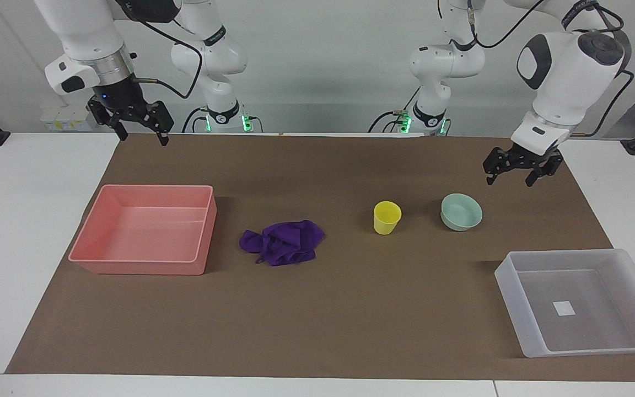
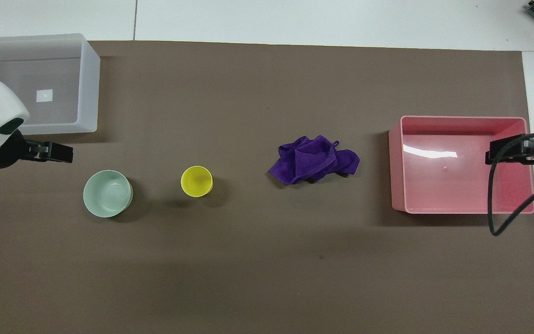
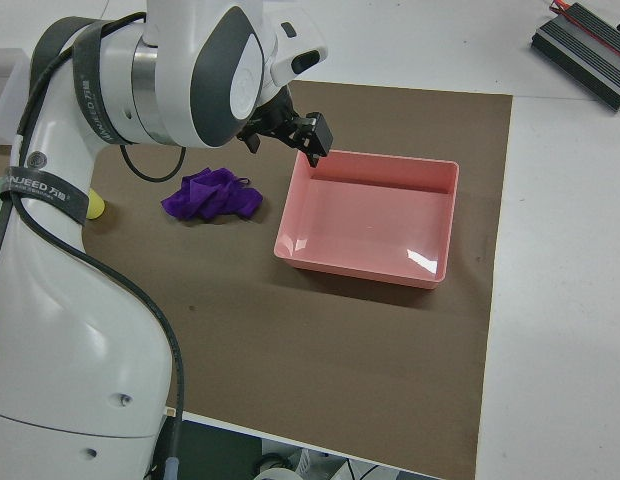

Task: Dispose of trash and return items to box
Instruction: 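Lower the left gripper onto the green bowl rim and grasp it, then carry the green bowl into the white box while the right gripper reaches the cloth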

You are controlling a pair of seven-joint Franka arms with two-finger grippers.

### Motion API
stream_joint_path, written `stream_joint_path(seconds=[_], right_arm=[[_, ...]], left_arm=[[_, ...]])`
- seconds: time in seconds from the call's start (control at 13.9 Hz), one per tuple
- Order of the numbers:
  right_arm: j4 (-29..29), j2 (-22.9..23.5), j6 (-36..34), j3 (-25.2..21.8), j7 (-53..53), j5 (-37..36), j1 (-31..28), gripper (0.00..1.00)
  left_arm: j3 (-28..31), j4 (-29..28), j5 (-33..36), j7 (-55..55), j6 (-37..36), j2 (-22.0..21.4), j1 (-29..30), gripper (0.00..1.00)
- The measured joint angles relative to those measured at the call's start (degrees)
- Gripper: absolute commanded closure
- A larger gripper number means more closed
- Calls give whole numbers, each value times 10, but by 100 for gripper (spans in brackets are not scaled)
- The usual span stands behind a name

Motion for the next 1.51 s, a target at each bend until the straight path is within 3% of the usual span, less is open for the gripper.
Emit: stream_joint_path(seconds=[0.65,1.23,1.44,1.51], right_arm=[[-8,0,14,1,2,0,0,0],[-13,1,34,3,3,0,1,0],[-14,6,50,5,23,0,24,0],[-15,11,64,6,36,0,35,0]], left_arm=[[0,-164,0,0,219,37,4,0],[0,-225,0,2,281,59,7,0],[0,-232,0,4,282,59,7,18],[0,-233,0,4,282,59,7,30]])
